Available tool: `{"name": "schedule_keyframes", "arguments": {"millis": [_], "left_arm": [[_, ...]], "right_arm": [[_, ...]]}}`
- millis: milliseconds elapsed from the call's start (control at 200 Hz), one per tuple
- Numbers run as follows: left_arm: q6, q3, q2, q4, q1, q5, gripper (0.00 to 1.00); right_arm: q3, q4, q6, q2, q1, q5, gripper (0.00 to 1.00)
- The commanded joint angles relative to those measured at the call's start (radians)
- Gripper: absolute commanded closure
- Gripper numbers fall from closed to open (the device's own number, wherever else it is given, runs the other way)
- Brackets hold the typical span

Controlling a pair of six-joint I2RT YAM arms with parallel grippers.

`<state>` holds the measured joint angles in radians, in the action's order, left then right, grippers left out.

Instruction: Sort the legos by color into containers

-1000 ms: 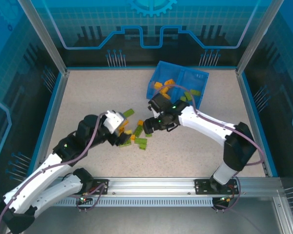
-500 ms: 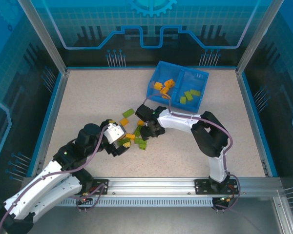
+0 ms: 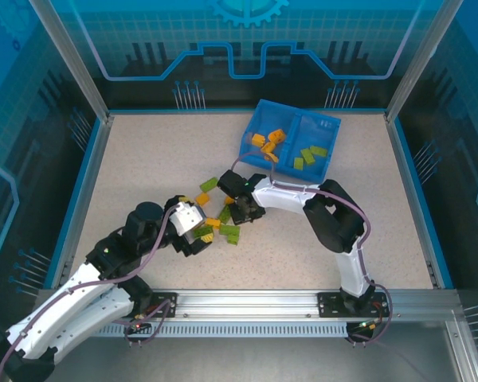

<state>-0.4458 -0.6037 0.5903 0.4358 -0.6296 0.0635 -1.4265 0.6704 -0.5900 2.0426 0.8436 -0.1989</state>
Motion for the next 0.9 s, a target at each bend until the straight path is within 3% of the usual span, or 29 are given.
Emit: {"name": "schedule_keyframes", "arguments": {"millis": [0, 125, 360, 560, 740, 895], "left_arm": [[-0.06, 0.023, -0.018, -0.02, -0.002, 0.168, 0.01], [-0.109, 0.042, 0.007, -0.032, -0.004, 0.273, 0.01], [-0.042, 0.048, 0.053, -0.18, -0.011, 0.266, 0.01], [0.061, 0.052, 0.097, -0.385, -0.029, 0.233, 0.01], [0.132, 0.067, 0.109, -0.55, -0.043, 0.181, 0.01], [0.175, 0.047, 0.114, -0.533, -0.046, 0.152, 0.01]], "right_arm": [[0.028, -0.018, -0.024, -0.017, -0.002, -0.001, 0.6], [0.074, -0.031, -0.018, -0.101, -0.006, -0.027, 0.62], [0.143, -0.023, 0.006, -0.324, -0.046, -0.088, 0.64], [0.1, -0.011, 0.083, -0.455, -0.163, -0.134, 0.64], [0.002, -0.027, 0.19, -0.414, -0.303, -0.218, 0.64], [-0.109, -0.046, 0.211, -0.283, -0.456, -0.197, 0.64]]}}
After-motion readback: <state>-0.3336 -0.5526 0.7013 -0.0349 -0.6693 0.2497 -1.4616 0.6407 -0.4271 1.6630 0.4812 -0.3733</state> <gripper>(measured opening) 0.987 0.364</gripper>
